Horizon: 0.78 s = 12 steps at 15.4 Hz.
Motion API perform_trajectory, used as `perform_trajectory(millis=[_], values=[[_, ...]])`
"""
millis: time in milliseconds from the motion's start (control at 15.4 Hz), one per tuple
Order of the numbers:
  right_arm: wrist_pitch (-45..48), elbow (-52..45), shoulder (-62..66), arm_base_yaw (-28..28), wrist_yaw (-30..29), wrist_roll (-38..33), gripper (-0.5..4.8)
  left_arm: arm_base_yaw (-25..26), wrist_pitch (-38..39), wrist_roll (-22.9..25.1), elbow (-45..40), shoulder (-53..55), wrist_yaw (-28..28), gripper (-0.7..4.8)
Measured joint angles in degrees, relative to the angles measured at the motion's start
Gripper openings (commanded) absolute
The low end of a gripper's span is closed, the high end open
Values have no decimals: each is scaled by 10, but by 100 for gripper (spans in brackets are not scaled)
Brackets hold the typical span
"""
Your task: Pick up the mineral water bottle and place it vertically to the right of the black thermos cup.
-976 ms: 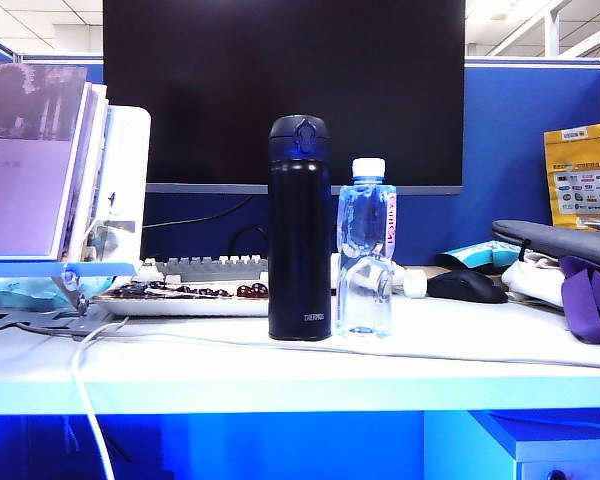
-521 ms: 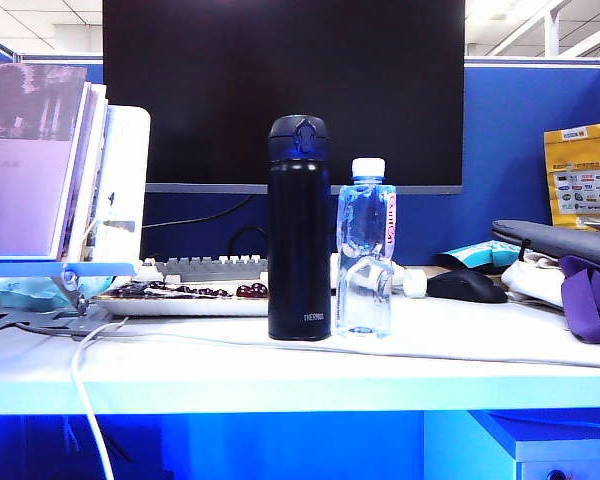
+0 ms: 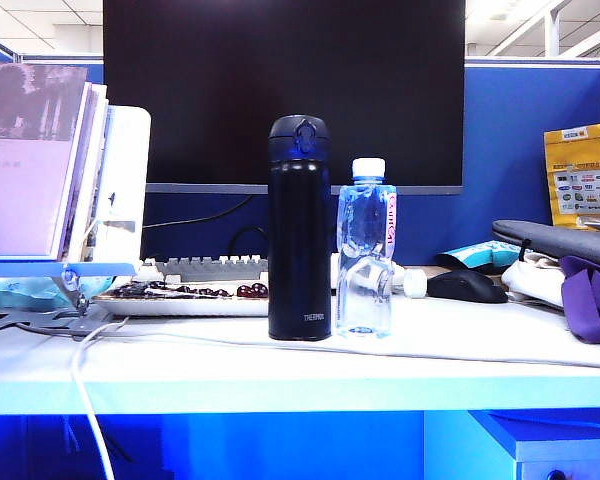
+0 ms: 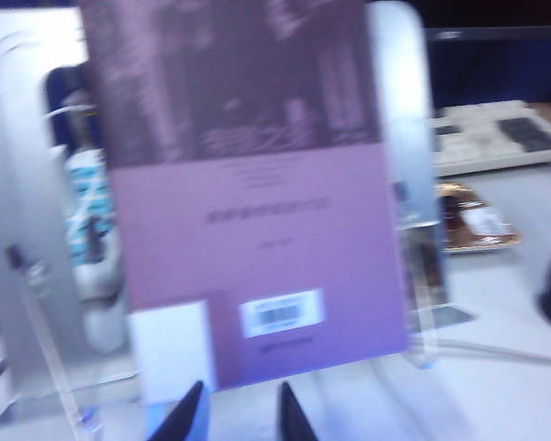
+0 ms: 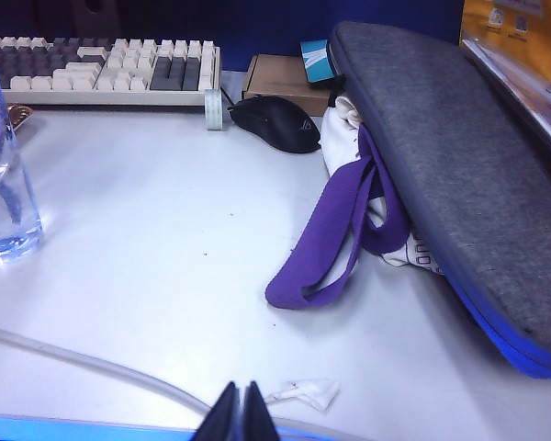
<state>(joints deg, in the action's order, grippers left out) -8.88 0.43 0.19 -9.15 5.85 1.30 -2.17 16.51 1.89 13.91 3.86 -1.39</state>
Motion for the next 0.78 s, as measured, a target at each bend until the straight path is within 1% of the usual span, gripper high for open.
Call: perform_trajectory(millis=[130, 195, 456, 521, 781], values=[[0, 0, 0, 0, 0, 0, 24, 40, 5, -5, -30, -31, 0, 111], [0, 0, 0, 0, 0, 0, 24, 48, 4, -15, -40, -35, -2, 111], [0, 0, 0, 0, 0, 0, 24, 52, 27, -23, -89, -36, -1, 111], [0, 0, 0, 0, 0, 0, 24, 52, 22, -24, -103, -35, 0, 111], [0, 0, 0, 0, 0, 0, 24, 52, -1, -24, -107, -36, 0, 111]])
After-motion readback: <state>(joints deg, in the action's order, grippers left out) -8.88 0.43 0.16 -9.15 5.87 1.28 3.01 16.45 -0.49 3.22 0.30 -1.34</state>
